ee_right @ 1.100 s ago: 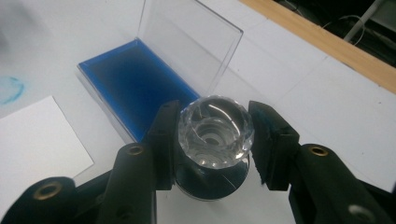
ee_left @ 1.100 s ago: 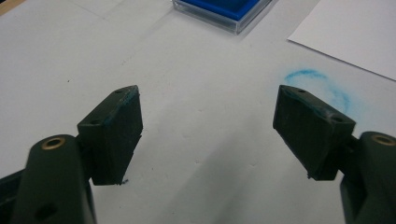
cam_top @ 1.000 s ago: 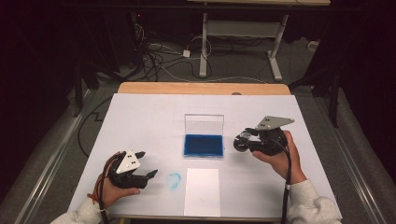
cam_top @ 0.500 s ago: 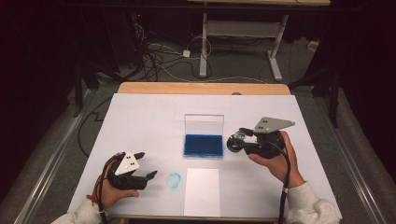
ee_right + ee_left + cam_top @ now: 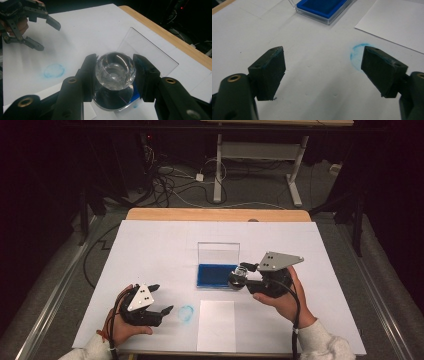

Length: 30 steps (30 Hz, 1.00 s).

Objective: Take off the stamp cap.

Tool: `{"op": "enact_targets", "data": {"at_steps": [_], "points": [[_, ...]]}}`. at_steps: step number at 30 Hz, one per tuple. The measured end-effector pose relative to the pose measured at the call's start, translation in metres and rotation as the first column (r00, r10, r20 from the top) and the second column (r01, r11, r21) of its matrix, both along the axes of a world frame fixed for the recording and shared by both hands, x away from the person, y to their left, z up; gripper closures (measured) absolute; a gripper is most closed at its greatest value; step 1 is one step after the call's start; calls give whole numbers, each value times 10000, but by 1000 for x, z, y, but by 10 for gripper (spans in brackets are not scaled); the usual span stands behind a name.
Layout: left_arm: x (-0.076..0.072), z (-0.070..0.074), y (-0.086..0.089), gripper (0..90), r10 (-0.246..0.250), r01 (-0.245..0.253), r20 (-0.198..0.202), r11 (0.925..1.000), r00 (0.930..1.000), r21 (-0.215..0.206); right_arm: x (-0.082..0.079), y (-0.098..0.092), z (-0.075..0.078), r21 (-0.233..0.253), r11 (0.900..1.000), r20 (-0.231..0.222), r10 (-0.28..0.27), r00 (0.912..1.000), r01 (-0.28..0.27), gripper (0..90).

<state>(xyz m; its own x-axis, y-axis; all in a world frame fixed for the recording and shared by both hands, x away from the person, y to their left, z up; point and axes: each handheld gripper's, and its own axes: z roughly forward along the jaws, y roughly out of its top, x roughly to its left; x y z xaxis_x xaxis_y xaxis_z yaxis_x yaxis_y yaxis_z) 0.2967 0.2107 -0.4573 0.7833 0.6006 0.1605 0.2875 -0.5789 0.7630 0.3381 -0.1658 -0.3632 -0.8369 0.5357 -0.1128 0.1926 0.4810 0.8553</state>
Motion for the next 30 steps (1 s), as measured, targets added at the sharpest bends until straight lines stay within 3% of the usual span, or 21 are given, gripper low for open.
{"op": "enact_targets", "data": {"at_steps": [7,10,11,13,14,18,24,30], "points": [[1,5,-22,193,-647,644,-170,9977,9978,-224,-8,14,-8,195,9992,-263,356,9990,-351,569],[0,10,-36,193,-983,981,-30,9942,9952,-430,-11,23,-12,402,9976,-378,587,9976,-572,569],[-1,12,-46,193,-1201,1199,8,9906,9928,-665,-12,26,-12,465,9967,-414,684,9968,-664,569],[-1,12,-51,193,-1321,1321,38,9888,9912,-694,-15,31,-13,644,9949,-435,802,9958,-773,569],[-1,13,-61,193,-1671,1655,-109,9820,9859,-907,-16,33,-13,737,9939,-465,862,9952,-826,568],[-3,13,-73,194,-2031,2013,-83,9744,9791,-997,-21,41,-14,995,9908,-489,966,9941,-914,569],[-4,14,-92,194,-2405,2378,-108,9647,9706,-1130,-27,50,-17,1094,9867,-588,1271,9901,-1202,568],[-3,15,-99,231,-2504,2485,-9,9612,9681,-1195,-29,52,-17,1174,9840,-624,1417,9879,-1337,568]]}}
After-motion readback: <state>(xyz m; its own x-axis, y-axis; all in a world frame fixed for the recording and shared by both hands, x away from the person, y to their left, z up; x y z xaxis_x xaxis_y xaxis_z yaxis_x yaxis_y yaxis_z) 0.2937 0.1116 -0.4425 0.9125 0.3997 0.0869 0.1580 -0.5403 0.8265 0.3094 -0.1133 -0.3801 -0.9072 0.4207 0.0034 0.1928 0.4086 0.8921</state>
